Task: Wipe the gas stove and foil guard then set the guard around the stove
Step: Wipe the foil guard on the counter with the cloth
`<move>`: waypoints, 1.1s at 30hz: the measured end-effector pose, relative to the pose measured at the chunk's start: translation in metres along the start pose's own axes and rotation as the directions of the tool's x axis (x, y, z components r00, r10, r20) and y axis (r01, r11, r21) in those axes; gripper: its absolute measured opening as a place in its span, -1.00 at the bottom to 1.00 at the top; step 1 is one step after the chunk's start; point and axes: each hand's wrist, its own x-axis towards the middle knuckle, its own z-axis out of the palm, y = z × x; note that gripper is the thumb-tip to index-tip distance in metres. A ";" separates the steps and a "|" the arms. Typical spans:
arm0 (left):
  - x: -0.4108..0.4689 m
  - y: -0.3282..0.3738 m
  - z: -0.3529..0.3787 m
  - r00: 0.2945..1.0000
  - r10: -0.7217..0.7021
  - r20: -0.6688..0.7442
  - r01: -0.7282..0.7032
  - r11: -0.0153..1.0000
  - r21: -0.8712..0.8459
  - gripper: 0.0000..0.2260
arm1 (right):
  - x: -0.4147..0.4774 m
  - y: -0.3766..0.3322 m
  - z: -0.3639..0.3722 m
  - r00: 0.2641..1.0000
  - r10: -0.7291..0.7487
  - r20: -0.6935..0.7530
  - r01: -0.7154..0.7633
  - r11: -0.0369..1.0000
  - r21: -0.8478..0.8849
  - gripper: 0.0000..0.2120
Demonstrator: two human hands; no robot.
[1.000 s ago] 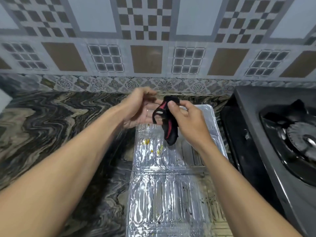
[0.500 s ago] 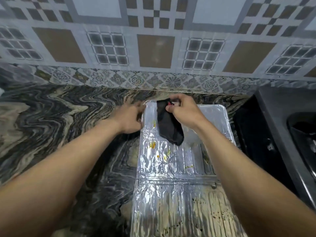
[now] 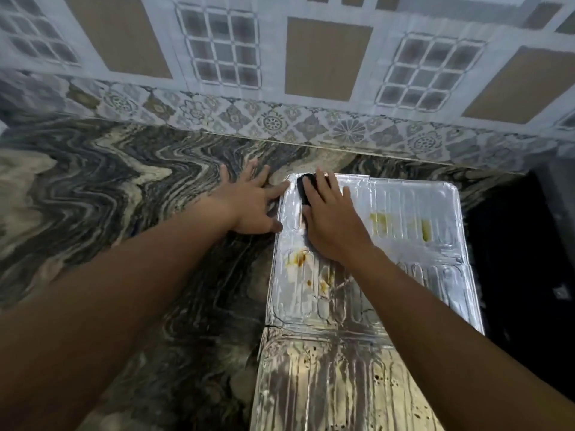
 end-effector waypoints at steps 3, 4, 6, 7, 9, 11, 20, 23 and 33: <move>0.003 -0.001 0.001 1.000 -0.014 0.006 0.014 1.000 0.006 -0.17 | -0.002 -0.001 0.002 1.000 -0.002 0.012 0.001 0.995 0.101 -0.46; 0.003 -0.001 0.001 1.000 -0.015 0.005 0.015 1.000 0.014 -0.17 | -0.003 -0.002 0.002 1.000 0.001 -0.001 -0.001 0.991 0.134 -0.47; 0.005 -0.002 0.002 1.000 -0.012 0.002 0.012 0.999 0.035 -0.16 | -0.008 -0.003 0.005 1.000 -0.011 -0.014 0.013 0.987 0.160 -0.49; 0.005 -0.002 0.003 1.000 -0.009 0.004 0.009 0.999 0.039 -0.16 | -0.011 -0.004 0.007 0.999 -0.036 -0.018 0.038 0.990 0.138 -0.48; 0.005 -0.002 0.004 1.000 -0.006 0.005 0.006 0.999 0.037 -0.17 | -0.018 -0.003 0.012 0.995 -0.101 -0.004 0.101 0.994 0.052 -0.42; 0.005 -0.001 0.003 1.000 -0.012 0.004 0.012 0.999 0.039 -0.17 | -0.026 -0.001 0.014 0.989 -0.143 0.030 0.144 0.989 -0.015 -0.33; 0.000 0.002 0.003 0.999 0.026 -0.023 -0.024 0.997 0.073 -0.18 | -0.030 0.003 0.009 0.998 -0.043 0.037 0.043 0.999 0.017 -0.36; -0.002 0.014 -0.001 0.989 0.116 -0.088 -0.107 0.989 0.101 -0.18 | -0.030 0.006 0.006 0.999 -0.020 0.043 0.018 0.999 0.036 -0.35; 0.001 0.019 0.002 0.980 0.186 -0.076 -0.168 0.965 0.204 -0.21 | -0.032 0.023 0.007 1.000 -0.010 0.012 0.009 0.998 0.055 -0.42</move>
